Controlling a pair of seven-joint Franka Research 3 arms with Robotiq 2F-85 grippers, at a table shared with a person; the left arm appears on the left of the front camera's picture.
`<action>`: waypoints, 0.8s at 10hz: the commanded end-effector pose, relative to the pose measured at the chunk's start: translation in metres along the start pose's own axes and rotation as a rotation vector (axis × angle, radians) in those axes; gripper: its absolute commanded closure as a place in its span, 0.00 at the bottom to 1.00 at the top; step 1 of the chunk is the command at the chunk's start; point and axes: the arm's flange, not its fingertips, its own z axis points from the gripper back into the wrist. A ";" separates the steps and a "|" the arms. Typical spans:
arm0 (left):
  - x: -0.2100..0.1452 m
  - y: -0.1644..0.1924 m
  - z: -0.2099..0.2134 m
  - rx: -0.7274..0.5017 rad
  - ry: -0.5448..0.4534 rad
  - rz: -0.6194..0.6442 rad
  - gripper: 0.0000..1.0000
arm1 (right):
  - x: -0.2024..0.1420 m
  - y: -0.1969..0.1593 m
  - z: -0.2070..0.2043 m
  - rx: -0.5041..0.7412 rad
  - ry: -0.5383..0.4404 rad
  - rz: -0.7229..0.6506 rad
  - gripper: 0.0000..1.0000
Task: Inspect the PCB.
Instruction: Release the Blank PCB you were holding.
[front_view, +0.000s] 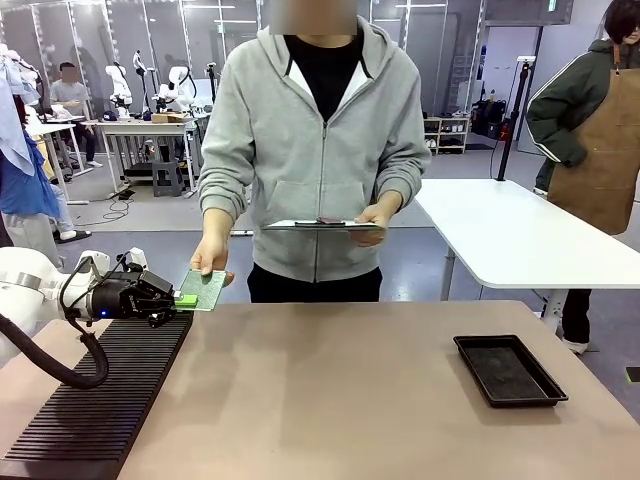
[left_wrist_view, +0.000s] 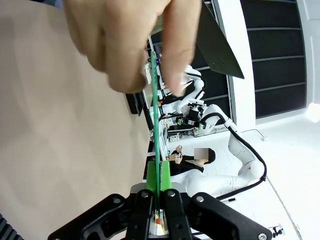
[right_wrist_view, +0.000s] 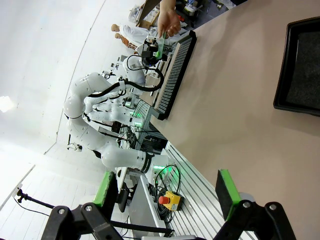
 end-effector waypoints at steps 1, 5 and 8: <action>0.000 0.000 -0.001 -0.004 -0.007 0.001 0.97 | -0.001 0.001 0.001 0.005 -0.003 0.003 0.00; 0.000 0.000 -0.001 -0.004 -0.007 0.001 0.97 | -0.001 0.001 0.001 0.005 -0.003 0.003 0.00; 0.000 0.000 -0.001 -0.004 -0.007 0.001 0.97 | -0.001 0.001 0.001 0.005 -0.003 0.003 0.00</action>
